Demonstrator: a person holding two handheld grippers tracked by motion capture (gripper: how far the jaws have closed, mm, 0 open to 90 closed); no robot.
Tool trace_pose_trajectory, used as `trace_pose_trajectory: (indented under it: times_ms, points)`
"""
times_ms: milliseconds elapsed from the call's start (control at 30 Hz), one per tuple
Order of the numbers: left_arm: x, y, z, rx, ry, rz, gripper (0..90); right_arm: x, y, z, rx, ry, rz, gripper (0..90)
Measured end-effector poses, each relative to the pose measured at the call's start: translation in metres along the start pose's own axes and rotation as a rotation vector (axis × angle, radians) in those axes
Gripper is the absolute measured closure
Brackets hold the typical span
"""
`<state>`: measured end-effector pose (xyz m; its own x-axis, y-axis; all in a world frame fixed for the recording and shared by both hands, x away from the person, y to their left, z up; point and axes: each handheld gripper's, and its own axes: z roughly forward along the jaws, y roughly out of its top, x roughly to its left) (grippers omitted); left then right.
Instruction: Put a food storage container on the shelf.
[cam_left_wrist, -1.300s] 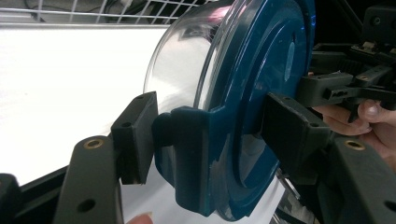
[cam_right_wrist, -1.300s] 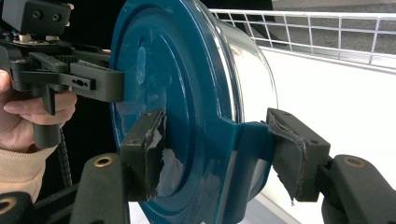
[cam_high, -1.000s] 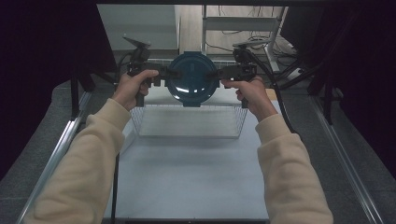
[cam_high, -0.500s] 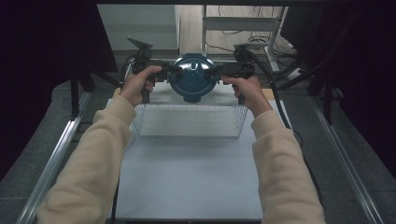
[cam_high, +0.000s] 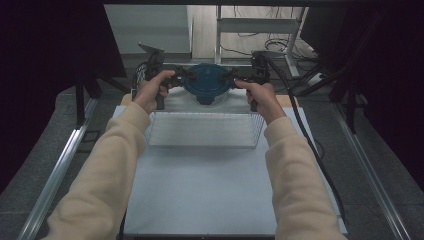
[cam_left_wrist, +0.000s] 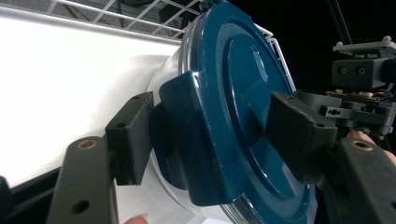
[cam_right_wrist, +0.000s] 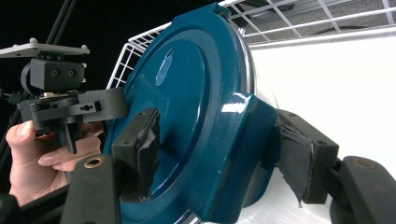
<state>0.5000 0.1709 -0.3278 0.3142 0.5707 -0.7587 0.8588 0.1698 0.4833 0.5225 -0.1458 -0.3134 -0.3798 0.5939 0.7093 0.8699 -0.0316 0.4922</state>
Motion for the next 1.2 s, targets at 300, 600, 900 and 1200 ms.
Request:
trace_pose_trajectory:
  times_ms: [300, 600, 900, 1200]
  points:
    - [-0.013, -0.006, -0.007, -0.089, 0.066, 0.104, 22.0, 0.017, -0.01, -0.003, -0.098, -0.08, -0.057, 17.8]
    - [-0.043, -0.037, -0.035, -0.172, 0.112, 0.289, 18.5, 0.05, -0.034, -0.036, -0.212, -0.196, -0.289, 13.9]
    - [-0.059, -0.113, -0.057, -0.139, 0.099, 0.469, 21.4, 0.055, -0.096, -0.072, -0.217, -0.141, -0.452, 15.1]
    - [-0.045, -0.206, -0.067, -0.099, 0.128, 0.588, 22.0, 0.035, -0.184, -0.089, -0.18, -0.149, -0.613, 20.4]
